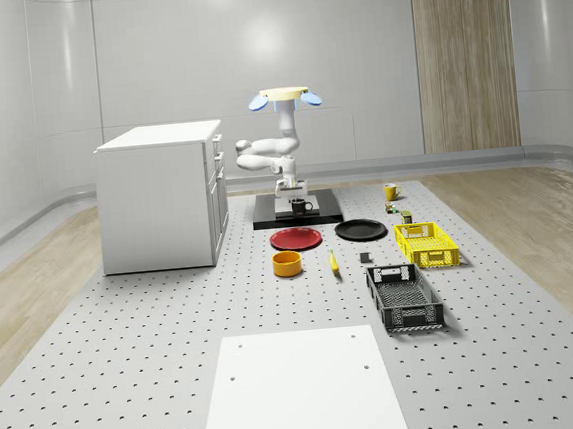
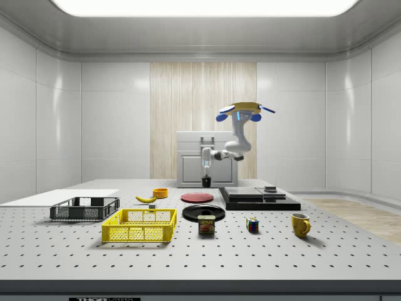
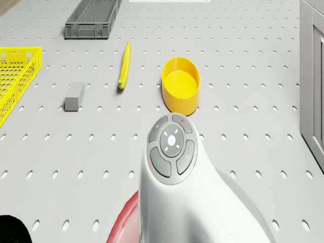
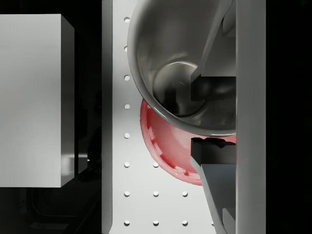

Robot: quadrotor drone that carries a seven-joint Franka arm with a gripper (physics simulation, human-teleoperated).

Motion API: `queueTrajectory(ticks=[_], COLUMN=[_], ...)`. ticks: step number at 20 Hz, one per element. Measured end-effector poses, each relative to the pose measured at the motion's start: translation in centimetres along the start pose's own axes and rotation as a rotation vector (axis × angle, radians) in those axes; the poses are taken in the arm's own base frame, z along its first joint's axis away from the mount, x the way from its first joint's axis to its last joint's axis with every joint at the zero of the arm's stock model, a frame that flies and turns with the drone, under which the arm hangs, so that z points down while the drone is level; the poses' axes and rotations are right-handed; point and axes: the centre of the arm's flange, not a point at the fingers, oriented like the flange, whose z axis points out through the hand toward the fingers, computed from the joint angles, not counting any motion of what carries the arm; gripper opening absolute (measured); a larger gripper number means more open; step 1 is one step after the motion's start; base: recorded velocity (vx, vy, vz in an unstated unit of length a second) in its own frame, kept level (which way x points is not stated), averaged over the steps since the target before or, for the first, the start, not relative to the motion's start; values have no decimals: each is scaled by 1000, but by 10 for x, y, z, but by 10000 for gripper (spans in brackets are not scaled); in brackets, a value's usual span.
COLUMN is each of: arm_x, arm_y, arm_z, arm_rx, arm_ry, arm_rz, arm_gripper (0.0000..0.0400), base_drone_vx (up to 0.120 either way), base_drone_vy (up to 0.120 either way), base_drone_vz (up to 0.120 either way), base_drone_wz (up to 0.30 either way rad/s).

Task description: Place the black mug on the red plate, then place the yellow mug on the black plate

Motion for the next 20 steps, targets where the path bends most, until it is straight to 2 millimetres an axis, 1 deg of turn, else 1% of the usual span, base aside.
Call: queueTrajectory(ticks=[10, 14, 18, 20], arm_x=[0, 5, 15, 20], arm_y=[0, 5, 15, 20], arm_z=[0, 0, 1, 4], arm_rx=[0, 0, 0, 0], arm_ry=[0, 0, 0, 0], arm_rz=[0, 0, 0, 0], arm_gripper=[110, 110, 110, 110], base_drone_vx=[120, 10, 0, 0], base_drone_vy=[0, 0, 0, 0], base_drone_vz=[0, 0, 0, 0], base_drone_wz=[0, 0, 0, 0])
